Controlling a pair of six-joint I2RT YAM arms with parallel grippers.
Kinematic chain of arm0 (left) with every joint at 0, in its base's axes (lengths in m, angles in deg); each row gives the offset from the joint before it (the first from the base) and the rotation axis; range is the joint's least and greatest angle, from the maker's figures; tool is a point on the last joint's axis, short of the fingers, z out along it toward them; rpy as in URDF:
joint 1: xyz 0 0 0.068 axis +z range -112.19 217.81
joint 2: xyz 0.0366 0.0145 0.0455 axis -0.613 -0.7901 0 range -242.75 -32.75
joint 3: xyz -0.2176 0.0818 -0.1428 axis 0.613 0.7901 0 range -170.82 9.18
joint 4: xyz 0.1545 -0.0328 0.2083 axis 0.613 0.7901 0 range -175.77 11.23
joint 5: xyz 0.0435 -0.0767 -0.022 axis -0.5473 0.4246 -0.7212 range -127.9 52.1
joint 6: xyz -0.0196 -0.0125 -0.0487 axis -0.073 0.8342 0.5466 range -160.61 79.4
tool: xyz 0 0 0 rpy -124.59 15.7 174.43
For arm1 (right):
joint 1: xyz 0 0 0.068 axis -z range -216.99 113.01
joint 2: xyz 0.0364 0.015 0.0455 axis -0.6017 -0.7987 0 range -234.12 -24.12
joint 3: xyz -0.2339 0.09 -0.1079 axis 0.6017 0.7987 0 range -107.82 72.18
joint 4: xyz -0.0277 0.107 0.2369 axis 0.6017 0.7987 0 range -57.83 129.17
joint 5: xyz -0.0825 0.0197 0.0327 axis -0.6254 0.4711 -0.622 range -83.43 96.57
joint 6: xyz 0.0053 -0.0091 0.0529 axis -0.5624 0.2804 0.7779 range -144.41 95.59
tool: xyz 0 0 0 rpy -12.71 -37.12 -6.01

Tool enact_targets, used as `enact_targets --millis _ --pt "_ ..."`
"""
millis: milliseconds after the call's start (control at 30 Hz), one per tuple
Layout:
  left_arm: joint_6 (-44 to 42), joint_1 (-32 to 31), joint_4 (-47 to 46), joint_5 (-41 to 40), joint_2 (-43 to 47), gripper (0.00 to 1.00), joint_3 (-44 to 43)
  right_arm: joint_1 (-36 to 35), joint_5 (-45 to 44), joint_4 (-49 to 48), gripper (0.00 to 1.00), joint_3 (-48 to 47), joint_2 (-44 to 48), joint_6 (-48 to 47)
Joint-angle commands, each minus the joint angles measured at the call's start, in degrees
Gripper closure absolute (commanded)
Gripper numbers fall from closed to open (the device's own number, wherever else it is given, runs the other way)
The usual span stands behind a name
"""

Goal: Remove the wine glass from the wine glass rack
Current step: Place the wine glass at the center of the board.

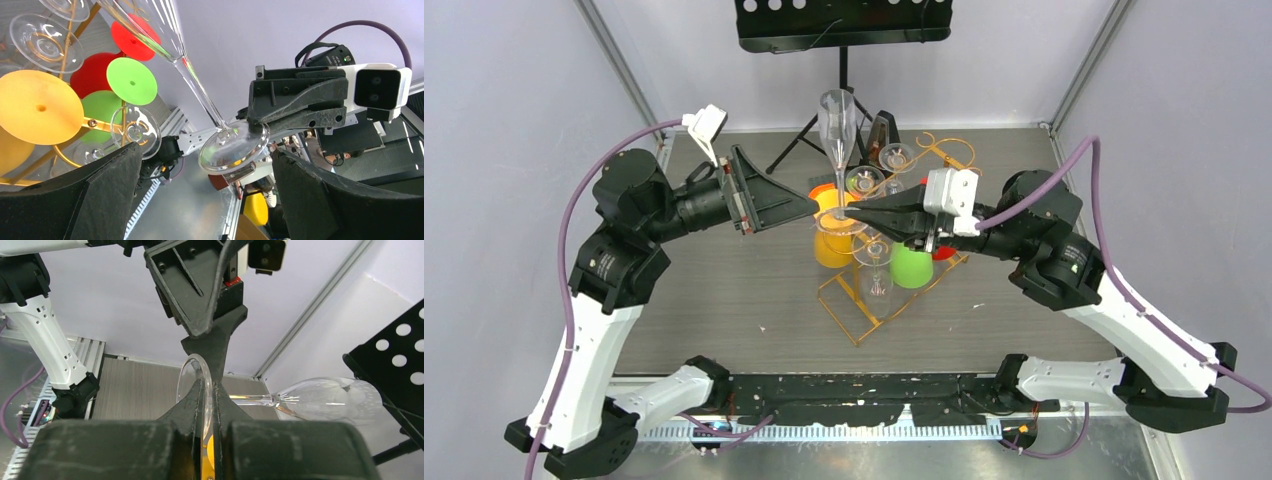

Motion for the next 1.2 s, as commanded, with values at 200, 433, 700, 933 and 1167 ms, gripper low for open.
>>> enact_targets --millis 200,433,700,933,1167 --pt "1.6 0.4 -5.4 3.7 0.3 0.04 1.6 -5.1 0.3 -14.5 0.94 2.3 -0.6 -7.7" --pt "1.5 0.5 -5.1 3.3 0.3 0.06 2.0 -8.6 -0.3 -14.0 0.94 0.6 -3.7 -10.7" --pt "1.4 0.6 -5.1 2.6 0.4 0.16 1.7 -12.3 -3.4 -14.2 0.94 0.0 -5.5 -12.5" --pt "-0.1 0.7 -3.5 1.7 0.8 0.51 2.0 -13.2 -7.0 -14.9 0.94 1.2 -5.0 -13.2" --pt "-0.5 0.7 -3.3 1.5 1.2 0.76 2.0 -13.6 -8.7 -14.8 0.94 3.2 -3.3 -13.2"
